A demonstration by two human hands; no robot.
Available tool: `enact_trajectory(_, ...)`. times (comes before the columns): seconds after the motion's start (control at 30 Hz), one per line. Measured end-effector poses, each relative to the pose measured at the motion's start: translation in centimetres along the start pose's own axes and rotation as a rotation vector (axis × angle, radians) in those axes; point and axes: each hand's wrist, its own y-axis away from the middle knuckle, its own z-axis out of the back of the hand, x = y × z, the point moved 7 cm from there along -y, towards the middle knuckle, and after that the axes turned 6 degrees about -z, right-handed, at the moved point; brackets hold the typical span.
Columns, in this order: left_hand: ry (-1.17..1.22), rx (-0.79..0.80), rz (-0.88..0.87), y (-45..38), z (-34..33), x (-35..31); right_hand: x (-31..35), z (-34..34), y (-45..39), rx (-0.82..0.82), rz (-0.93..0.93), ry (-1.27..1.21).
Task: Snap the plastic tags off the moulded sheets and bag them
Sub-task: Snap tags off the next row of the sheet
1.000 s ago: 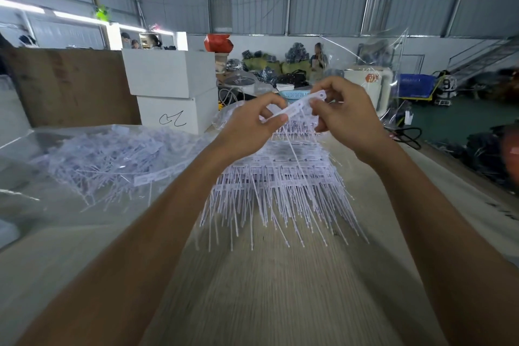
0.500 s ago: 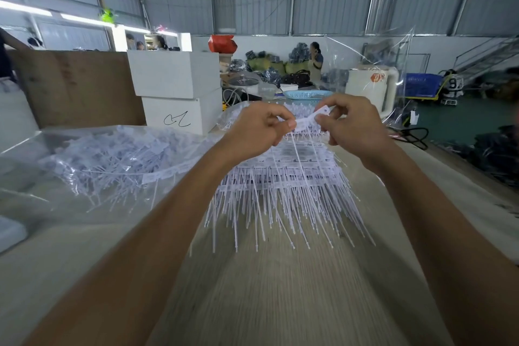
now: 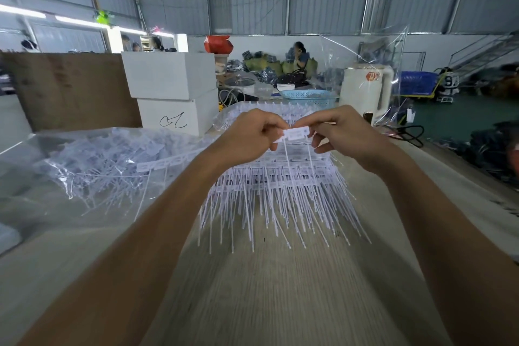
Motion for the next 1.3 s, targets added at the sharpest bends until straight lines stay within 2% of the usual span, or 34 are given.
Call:
enact_trajectory(0.13, 0.014, -0.039, 0.026, 0.3, 0.3, 0.2, -0.3, -0.4, -0.1, 0.036, -0.024, 0.03)
enact_trajectory(0.3, 0.05, -0.074, 0.01, 0.3, 0.5, -0.6, 0.6, -0.9, 0.2, 0.036, 0.127, 0.174)
enact_trajectory(0.53, 0.052, -0.149, 0.076, 0.3, 1.0, 0.2, 1.3, -0.8, 0.5, 0.051, 0.25, 0.221)
enact_trajectory(0.77, 0.205, -0.179, 0.12, 0.3, 1.0, -0.1, 3.0, -1.2, 0.7, -0.109, 0.416, 0.499)
enact_trajectory(1.03, 0.46, -0.23, 0.184, 0.5, 1.5, 0.6, 4.9, -1.7, 1.7, -0.232, 0.579, 0.644)
enact_trajectory(1.13, 0.534, -0.166, 0.227, 0.5, 0.9, 0.8, 5.0, -2.0, 1.6, -0.261, 0.578, 0.69)
enact_trajectory(1.3, 0.418, -0.168, 0.165, 0.5, 1.6, 0.6, 4.3, -2.0, 1.0, -0.171, 0.482, 0.532)
